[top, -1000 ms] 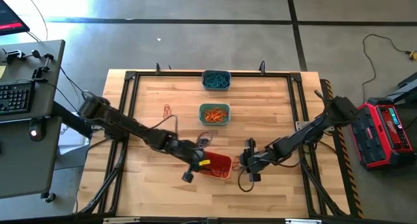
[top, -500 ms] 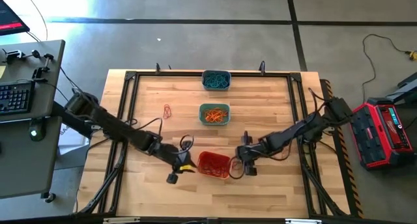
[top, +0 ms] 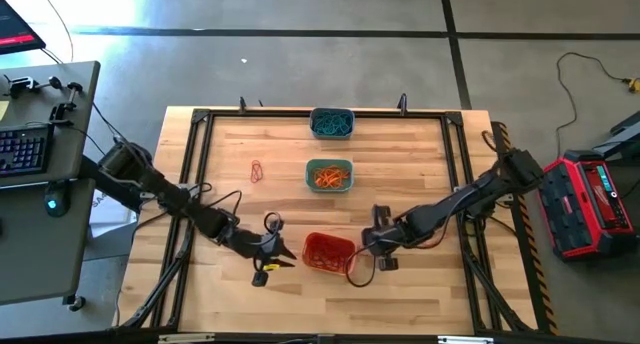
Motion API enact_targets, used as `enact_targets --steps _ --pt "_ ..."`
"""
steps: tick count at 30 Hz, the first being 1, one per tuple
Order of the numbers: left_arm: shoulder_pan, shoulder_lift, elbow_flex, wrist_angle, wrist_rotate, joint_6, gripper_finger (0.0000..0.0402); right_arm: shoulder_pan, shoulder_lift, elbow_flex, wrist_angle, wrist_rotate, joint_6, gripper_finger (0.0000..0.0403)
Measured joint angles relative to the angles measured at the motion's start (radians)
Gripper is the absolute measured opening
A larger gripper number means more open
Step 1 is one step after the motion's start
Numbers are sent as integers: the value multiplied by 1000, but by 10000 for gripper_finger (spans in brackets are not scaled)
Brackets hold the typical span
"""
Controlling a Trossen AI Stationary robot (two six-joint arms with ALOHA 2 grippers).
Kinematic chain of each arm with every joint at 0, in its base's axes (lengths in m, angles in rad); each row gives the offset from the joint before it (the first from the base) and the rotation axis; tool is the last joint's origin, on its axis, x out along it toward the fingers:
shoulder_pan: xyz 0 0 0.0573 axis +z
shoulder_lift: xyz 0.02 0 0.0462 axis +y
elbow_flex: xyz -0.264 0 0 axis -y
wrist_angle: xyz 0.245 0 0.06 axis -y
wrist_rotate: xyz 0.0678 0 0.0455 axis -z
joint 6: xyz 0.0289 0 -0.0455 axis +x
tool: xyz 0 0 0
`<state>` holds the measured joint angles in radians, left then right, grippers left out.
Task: Sort rubber bands into baskets
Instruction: Put the red rubber band into the orange bin
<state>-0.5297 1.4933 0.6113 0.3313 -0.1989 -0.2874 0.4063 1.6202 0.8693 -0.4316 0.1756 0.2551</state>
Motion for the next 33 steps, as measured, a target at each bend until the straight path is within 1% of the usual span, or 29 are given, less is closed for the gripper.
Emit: enact_targets --steps 2,8,12,15,18,21,24,29,31,33 --pt "-12 0 -12 28 -27 -7 86 14 -14 46 -79 44 2 1" --pt "-39 0 -27 36 -142 -18 86 55 -32 202 -265 149 7 0" --pt "-42 0 -36 44 -155 -83 86 82 -32 306 -363 242 38 0" --pt "-42 0 -49 43 -154 -117 86 101 -32 364 -375 289 38 0" --pt "-42 0 -63 51 -177 -126 86 106 -32 390 -292 286 8 0" --pt "-42 0 -74 60 -207 -126 86 105 -29 393 -195 254 -33 0" --pt "-42 0 -74 59 -215 -125 86 104 -8 393 -108 230 -79 0" --pt "-42 0 -74 63 -216 -119 86 79 59 393 -26 130 -107 0" --pt "-42 0 -74 60 -216 -119 86 56 95 393 -25 95 -106 0" --pt "-42 0 -74 59 -217 -119 86 28 128 393 -27 35 -98 0"
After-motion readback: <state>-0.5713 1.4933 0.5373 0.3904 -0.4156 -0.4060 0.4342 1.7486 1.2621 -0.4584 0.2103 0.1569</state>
